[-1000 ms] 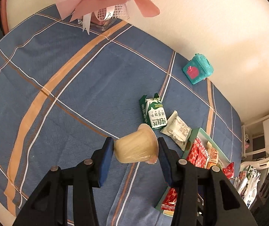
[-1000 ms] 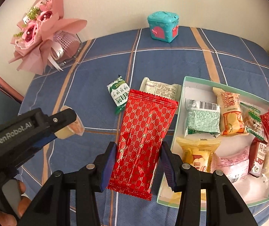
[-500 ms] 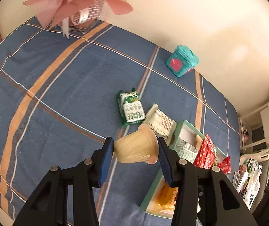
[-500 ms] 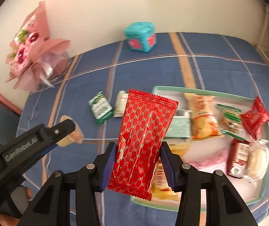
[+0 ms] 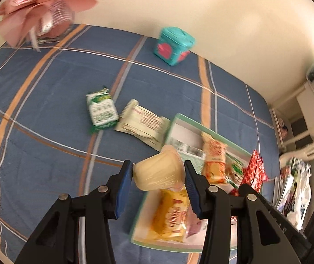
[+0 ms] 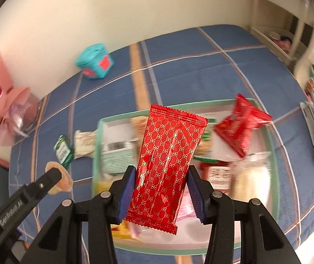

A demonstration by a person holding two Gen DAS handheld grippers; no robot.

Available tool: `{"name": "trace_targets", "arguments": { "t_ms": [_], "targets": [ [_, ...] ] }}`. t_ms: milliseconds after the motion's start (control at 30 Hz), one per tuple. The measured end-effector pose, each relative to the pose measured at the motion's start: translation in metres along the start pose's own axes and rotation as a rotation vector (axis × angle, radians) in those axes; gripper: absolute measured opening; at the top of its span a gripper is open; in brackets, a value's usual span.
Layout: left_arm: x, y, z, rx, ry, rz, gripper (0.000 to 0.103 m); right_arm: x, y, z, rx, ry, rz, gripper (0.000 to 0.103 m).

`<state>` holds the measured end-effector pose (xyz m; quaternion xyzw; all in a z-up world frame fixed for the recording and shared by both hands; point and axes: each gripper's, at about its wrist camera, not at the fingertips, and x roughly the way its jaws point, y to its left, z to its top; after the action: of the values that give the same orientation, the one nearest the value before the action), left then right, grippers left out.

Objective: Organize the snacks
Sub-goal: 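Lift the pudding cup and red packet and carry both over the tray, then open the left tool to drop the cup while the right tool drops the red packet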

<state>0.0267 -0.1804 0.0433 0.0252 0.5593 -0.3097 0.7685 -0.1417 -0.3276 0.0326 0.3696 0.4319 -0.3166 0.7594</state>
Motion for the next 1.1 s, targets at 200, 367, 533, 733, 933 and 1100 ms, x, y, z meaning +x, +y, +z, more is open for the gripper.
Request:
{"name": "trace_targets", "arguments": {
  "t_ms": [200, 367, 533, 733, 933, 1100],
  "targets": [
    [0.014, -0.033, -0.004, 0.071, 0.034, -0.016, 0.048, -0.004, -0.034, 0.007, 0.061, -0.008, -0.038, 0.050],
    [0.022, -0.053, -0.005, 0.122, 0.053, -0.024, 0.048, -0.003, -0.049, 0.009, 0.082, -0.008, -0.056, 0.050],
    [0.030, -0.065, -0.008, 0.153, 0.068, -0.032, 0.048, -0.003, -0.056, 0.010, 0.087, -0.005, -0.062, 0.050],
    [0.039, -0.071, -0.010, 0.167, 0.084, -0.036, 0.048, -0.001, -0.056, 0.010, 0.091, 0.001, -0.066, 0.050],
    [0.052, -0.069, -0.015, 0.165, 0.115, -0.026, 0.048, 0.007, -0.057, 0.009, 0.093, 0.021, -0.077, 0.050],
    [0.056, -0.070, -0.019, 0.173, 0.127, -0.026, 0.048, 0.010, -0.056, 0.008, 0.088, 0.025, -0.078, 0.050]
  ]
}}
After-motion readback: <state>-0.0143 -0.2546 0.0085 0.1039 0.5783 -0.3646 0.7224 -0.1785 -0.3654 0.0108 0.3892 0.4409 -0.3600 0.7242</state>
